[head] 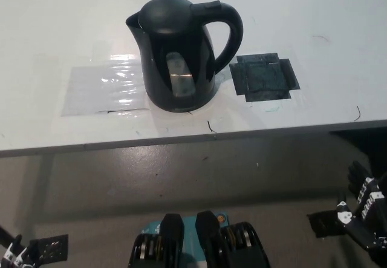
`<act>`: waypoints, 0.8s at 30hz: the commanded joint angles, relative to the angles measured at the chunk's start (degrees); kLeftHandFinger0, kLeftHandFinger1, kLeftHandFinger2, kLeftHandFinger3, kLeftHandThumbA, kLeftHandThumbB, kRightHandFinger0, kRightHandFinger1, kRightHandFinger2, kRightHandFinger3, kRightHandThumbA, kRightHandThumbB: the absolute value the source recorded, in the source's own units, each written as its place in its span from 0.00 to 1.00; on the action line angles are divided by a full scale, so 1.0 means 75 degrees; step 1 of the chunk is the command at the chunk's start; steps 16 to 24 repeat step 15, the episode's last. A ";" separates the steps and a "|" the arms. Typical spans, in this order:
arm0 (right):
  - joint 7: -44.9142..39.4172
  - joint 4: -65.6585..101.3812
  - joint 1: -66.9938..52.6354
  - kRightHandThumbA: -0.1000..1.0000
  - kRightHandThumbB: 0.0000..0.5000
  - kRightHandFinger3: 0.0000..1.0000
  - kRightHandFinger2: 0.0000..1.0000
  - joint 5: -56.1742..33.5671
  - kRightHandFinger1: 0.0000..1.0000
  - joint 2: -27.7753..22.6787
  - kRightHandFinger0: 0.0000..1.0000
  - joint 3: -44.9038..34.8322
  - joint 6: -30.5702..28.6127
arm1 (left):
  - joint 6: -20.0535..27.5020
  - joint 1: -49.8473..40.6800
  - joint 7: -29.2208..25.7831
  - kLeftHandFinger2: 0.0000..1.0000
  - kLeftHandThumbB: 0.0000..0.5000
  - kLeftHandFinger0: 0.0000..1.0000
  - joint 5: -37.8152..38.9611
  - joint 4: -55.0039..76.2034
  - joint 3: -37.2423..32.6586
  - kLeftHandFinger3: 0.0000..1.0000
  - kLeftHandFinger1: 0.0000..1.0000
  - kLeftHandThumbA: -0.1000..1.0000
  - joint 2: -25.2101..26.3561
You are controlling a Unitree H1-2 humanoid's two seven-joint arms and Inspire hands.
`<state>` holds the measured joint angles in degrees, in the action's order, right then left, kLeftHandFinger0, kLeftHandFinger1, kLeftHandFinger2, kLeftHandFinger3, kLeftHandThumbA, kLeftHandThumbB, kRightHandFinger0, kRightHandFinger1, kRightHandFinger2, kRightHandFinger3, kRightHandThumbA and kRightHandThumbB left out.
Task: The robot uses its right hand to push down on the lid of a kettle kept in the middle of the desk to close it
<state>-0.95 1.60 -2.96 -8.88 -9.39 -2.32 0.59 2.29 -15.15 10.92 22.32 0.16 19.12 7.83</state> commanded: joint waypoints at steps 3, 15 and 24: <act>-0.0555 -0.0589 0.0631 0.26 0.00 1.00 1.00 -0.0831 1.00 0.0103 1.00 -0.0437 -0.1066 | 0.0171 0.0259 0.0009 0.88 0.39 1.00 0.0029 0.0110 0.0009 1.00 1.00 0.31 0.0212; -0.0584 -0.0810 0.0683 0.32 0.08 1.00 1.00 -0.0801 1.00 0.0157 1.00 -0.0623 -0.0752 | 0.0276 0.0321 0.0059 0.87 0.40 1.00 0.0010 0.0052 -0.0006 1.00 1.00 0.31 0.0206; -0.0584 -0.0810 0.0683 0.32 0.08 1.00 1.00 -0.0801 1.00 0.0157 1.00 -0.0623 -0.0752 | 0.0276 0.0321 0.0059 0.87 0.40 1.00 0.0010 0.0052 -0.0006 1.00 1.00 0.31 0.0206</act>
